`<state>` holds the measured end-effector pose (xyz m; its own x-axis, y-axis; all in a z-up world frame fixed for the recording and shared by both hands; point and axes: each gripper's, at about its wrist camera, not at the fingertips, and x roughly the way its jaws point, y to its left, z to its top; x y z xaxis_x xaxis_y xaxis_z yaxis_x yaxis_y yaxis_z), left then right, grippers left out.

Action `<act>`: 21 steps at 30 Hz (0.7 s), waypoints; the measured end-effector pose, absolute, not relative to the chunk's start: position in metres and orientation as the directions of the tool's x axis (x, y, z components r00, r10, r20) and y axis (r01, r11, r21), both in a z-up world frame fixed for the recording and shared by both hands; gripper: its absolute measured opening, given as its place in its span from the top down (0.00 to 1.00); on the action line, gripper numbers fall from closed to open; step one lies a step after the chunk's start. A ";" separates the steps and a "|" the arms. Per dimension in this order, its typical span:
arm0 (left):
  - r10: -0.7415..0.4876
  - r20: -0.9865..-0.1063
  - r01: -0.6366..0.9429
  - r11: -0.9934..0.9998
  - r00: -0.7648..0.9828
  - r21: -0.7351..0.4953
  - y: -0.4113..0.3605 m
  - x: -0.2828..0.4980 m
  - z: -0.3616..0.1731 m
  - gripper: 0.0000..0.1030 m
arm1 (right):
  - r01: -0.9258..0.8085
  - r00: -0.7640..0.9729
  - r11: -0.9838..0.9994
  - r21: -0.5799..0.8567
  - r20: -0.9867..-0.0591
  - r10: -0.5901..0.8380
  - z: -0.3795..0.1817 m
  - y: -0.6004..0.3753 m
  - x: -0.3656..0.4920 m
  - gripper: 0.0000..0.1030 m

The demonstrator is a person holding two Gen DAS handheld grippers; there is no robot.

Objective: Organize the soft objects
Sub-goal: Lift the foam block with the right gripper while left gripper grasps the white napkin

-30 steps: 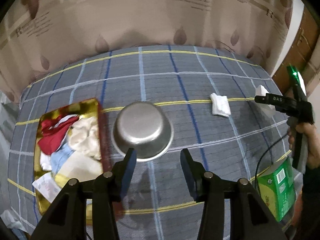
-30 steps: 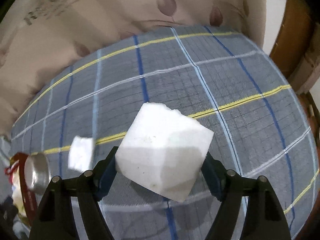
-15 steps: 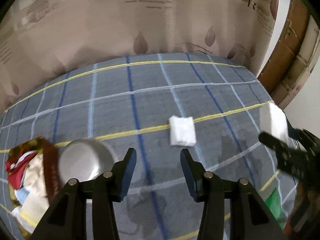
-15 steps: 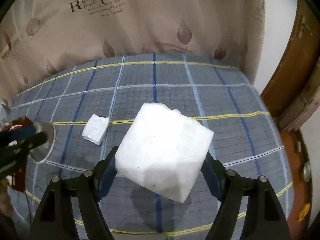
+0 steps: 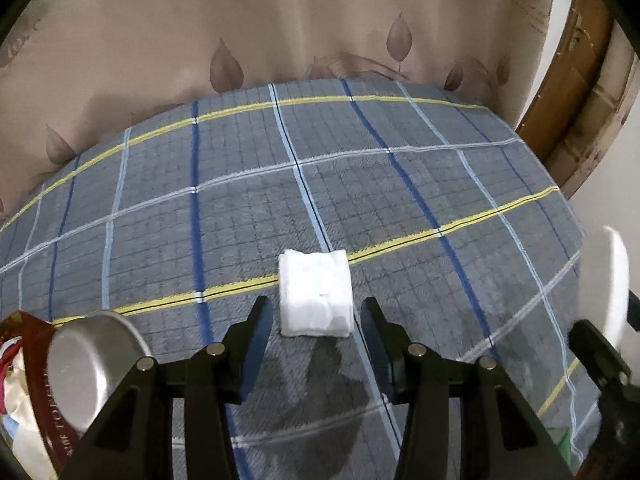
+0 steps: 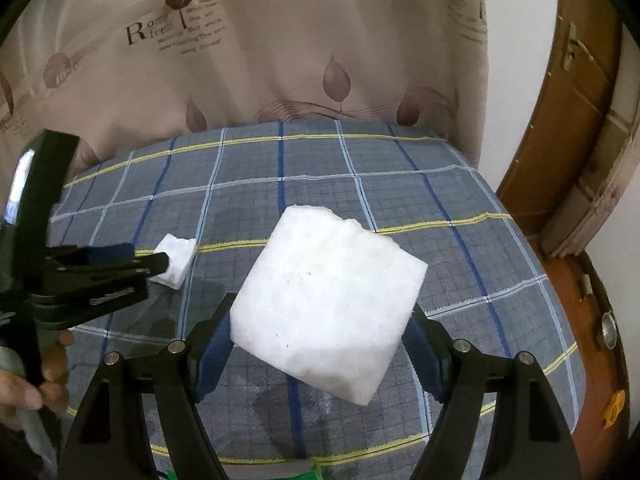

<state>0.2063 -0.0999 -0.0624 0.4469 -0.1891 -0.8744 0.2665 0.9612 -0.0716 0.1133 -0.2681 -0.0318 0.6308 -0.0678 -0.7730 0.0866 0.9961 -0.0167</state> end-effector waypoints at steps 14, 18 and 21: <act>-0.167 -0.907 0.213 0.973 0.386 -0.089 -0.110 0.229 -0.102 0.55 | 0.110 0.637 0.989 0.094 -0.771 0.003 -0.037 -0.292 0.111 0.28; -0.143 -0.912 0.201 0.977 0.383 -0.069 -0.110 0.233 -0.108 0.55 | 0.104 0.637 0.989 0.107 -0.771 0.016 -0.039 -0.294 0.110 0.28; -0.134 -0.907 0.200 0.978 0.398 -0.057 -0.109 0.233 -0.109 0.66 | 0.100 0.635 0.988 0.115 -0.772 0.026 -0.039 -0.294 0.111 0.28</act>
